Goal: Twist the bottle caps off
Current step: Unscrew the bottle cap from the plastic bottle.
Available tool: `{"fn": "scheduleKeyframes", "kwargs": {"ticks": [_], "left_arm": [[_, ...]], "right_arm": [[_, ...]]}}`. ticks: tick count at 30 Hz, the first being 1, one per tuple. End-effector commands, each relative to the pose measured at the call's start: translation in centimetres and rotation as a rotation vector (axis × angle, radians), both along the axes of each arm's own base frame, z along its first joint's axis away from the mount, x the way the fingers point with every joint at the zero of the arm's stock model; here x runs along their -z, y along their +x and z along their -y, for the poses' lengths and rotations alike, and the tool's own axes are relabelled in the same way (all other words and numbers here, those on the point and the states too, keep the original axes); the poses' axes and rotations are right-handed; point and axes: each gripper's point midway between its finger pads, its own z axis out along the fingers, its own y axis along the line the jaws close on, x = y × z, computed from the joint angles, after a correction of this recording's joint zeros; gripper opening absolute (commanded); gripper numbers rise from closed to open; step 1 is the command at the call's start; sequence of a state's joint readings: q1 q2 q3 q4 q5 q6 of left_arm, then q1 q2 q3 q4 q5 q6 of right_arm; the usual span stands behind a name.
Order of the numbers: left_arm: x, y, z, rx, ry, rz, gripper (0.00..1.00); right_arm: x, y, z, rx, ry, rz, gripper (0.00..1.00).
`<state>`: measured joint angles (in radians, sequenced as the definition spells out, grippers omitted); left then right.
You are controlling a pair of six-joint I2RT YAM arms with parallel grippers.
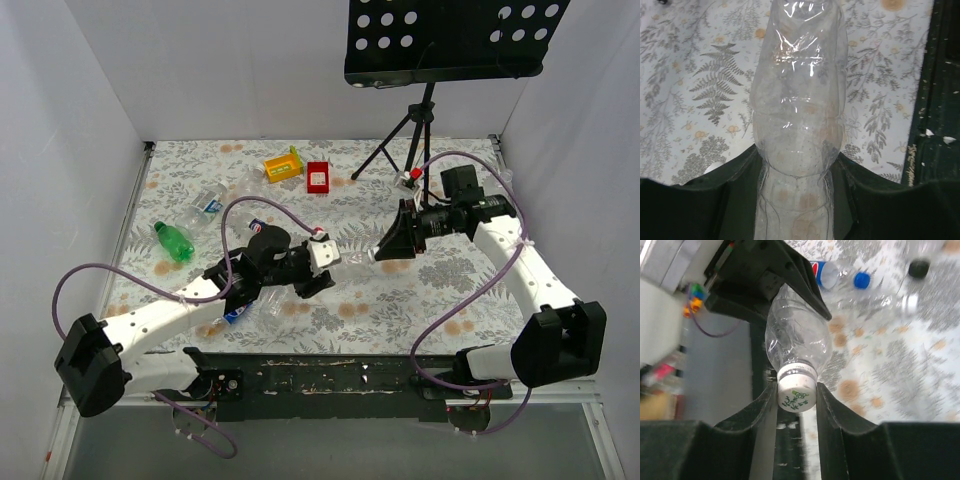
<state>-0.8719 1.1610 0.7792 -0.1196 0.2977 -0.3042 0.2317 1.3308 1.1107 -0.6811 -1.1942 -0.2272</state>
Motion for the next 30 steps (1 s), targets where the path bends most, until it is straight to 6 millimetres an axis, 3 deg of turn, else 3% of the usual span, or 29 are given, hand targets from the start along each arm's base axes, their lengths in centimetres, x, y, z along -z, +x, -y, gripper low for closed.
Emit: {"fn": "scheduleKeyframes", "kwargs": {"ticks": [1, 4, 7, 13, 15, 19, 21, 25, 30], "left_arm": [[-2.7, -3.7, 0.7, 0.243, -0.145, -0.158, 0.0], [-3.1, -4.8, 0.4, 0.343, -0.178, -0.286, 0.0], [-3.3, -4.7, 0.4, 0.359, -0.17, -0.297, 0.0], [-2.4, -2.6, -0.4, 0.249, -0.122, -0.195, 0.0], [-2.1, -2.1, -0.7, 0.223, -0.107, -0.174, 0.0], [-1.5, -1.4, -1.3, 0.174, -0.082, -0.144, 0.0], [-1.2, -1.3, -1.6, 0.16, -0.073, -0.135, 0.0], [-0.6, -1.2, -2.1, 0.134, -0.059, -0.13, 0.0], [-0.2, -1.0, -2.7, 0.094, -0.048, -0.114, 0.0]], "right_arm": [[-0.9, -3.3, -0.3, -0.319, 0.05, 0.517, 0.01], [-0.4, -4.3, -0.2, -0.407, 0.046, 0.684, 0.01], [-0.3, -2.8, -0.5, -0.369, 0.005, 0.79, 0.01], [-0.5, -3.0, -0.6, -0.342, 0.001, 0.722, 0.07], [-0.5, -2.9, -0.7, -0.325, 0.001, 0.682, 0.13], [-1.3, -2.0, -1.1, -0.258, -0.008, 0.585, 0.5], [-1.9, -1.5, -1.3, -0.226, -0.015, 0.548, 0.61], [-2.7, -0.8, -1.4, -0.186, -0.017, 0.48, 0.71], [-3.3, -0.1, -0.9, -0.13, -0.027, 0.407, 0.73]]}}
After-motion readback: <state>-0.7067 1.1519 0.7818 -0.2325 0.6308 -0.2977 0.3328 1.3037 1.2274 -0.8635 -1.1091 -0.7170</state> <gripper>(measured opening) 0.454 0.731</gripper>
